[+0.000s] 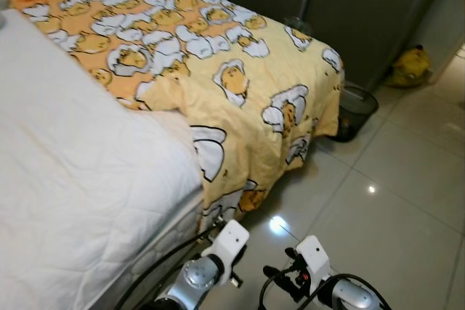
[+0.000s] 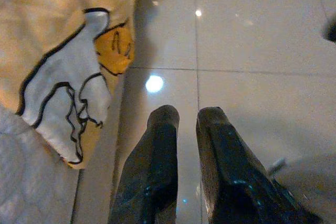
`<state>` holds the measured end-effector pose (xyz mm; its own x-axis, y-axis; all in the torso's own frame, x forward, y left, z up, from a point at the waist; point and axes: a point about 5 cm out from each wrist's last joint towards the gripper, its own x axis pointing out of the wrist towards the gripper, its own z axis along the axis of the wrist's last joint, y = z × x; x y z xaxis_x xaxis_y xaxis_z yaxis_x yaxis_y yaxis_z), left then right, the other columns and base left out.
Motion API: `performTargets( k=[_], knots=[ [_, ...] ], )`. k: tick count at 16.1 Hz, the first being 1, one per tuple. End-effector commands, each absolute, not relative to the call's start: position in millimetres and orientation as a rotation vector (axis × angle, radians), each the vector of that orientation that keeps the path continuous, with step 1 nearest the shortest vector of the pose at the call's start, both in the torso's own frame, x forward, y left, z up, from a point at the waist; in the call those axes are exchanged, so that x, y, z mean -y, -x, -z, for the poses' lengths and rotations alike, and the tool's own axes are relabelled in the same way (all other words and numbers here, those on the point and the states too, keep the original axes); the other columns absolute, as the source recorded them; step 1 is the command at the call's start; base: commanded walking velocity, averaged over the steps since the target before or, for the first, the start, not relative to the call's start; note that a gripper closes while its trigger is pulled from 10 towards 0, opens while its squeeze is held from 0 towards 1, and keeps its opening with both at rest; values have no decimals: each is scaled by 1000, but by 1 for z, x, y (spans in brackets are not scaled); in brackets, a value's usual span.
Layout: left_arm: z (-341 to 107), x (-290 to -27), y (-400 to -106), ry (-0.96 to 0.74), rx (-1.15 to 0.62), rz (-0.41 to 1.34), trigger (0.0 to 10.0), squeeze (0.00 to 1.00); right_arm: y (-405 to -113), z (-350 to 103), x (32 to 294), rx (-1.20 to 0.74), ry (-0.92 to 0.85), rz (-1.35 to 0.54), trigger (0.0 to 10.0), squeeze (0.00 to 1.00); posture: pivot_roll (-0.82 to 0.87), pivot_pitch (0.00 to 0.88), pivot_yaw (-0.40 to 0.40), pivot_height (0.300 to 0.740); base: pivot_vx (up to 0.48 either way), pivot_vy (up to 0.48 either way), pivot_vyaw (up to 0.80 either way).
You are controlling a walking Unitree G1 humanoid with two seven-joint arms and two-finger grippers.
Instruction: Clean up the room
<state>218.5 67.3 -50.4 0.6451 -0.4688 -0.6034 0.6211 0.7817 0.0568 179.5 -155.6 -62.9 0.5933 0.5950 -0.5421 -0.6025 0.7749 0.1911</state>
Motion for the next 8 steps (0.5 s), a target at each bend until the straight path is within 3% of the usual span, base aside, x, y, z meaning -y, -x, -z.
performTargets(
  k=[1, 2, 5, 8],
  knots=[
    [38, -77, -235, -256, -519, 526, 10000, 0, -186, 59, 158, -582, 35, -649, 10000, 0, -15, 0, -47, 740, 0, 0, 0],
    [28, -90, -245, -190, -443, 414, 10000, 1000, -196, 54, 167, -538, 27, -551, 10000, 0, -11, 0, -48, 740, 0, 0, 0],
    [-4, -122, -263, -1, -271, 122, 10000, 1000, -212, 39, 179, -425, 43, -468, 10000, 0, 13, 4, -50, 740, 0, 0, 0],
    [-2, -124, -269, 25, -293, 38, 10000, 1000, -221, 29, 175, -362, 37, -502, 10000, 0, 28, 14, -63, 740, 0, 0, 0]
  ],
)
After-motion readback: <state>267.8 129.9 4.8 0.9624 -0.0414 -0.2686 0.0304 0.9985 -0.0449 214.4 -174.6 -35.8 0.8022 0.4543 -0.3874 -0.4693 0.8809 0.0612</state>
